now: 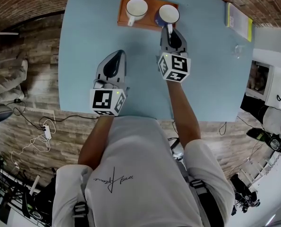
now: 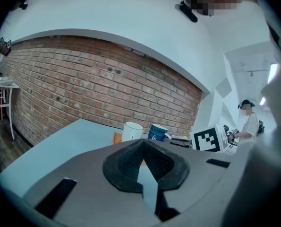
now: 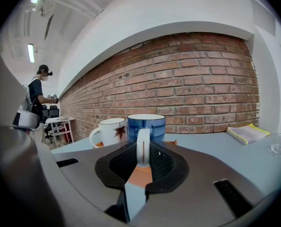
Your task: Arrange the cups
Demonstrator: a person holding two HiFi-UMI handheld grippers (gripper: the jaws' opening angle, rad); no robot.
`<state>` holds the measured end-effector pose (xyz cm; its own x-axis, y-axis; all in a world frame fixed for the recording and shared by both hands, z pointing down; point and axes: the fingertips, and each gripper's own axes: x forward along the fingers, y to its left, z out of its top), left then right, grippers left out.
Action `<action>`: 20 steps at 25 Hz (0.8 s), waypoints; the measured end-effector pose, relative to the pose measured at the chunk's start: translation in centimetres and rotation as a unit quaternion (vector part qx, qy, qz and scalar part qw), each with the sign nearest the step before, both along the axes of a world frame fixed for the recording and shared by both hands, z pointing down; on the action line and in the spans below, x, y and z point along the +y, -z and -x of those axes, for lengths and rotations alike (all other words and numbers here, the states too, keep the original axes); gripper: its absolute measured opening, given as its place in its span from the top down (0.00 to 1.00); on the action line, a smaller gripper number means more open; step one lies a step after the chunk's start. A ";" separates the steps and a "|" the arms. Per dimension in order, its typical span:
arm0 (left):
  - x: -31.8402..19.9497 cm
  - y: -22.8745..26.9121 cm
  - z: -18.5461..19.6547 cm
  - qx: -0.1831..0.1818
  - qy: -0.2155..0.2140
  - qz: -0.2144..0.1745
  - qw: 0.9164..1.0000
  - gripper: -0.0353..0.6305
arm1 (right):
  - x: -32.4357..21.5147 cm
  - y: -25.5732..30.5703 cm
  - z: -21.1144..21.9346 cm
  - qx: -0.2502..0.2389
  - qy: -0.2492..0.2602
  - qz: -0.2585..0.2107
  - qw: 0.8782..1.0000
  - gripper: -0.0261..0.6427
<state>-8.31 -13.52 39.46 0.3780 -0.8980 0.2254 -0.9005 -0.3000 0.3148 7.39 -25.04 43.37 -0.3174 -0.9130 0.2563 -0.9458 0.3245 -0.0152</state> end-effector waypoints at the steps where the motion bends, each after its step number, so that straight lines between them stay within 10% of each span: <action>1: 0.0 -0.1 0.0 -0.001 -0.003 0.001 1.000 0.93 | -0.1 0.0 0.1 0.003 -0.001 -0.001 1.000 0.87; 20: 0.0 -2.7 0.7 -0.005 -0.016 0.031 0.999 0.93 | -0.8 -1.7 0.5 0.023 -0.026 0.002 0.999 0.87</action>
<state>-9.00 -13.56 42.18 0.4033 -0.8698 0.2841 -0.8943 -0.3089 0.3237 6.89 -25.85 45.12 -0.2575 -0.9270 0.2728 -0.9611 0.2749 0.0269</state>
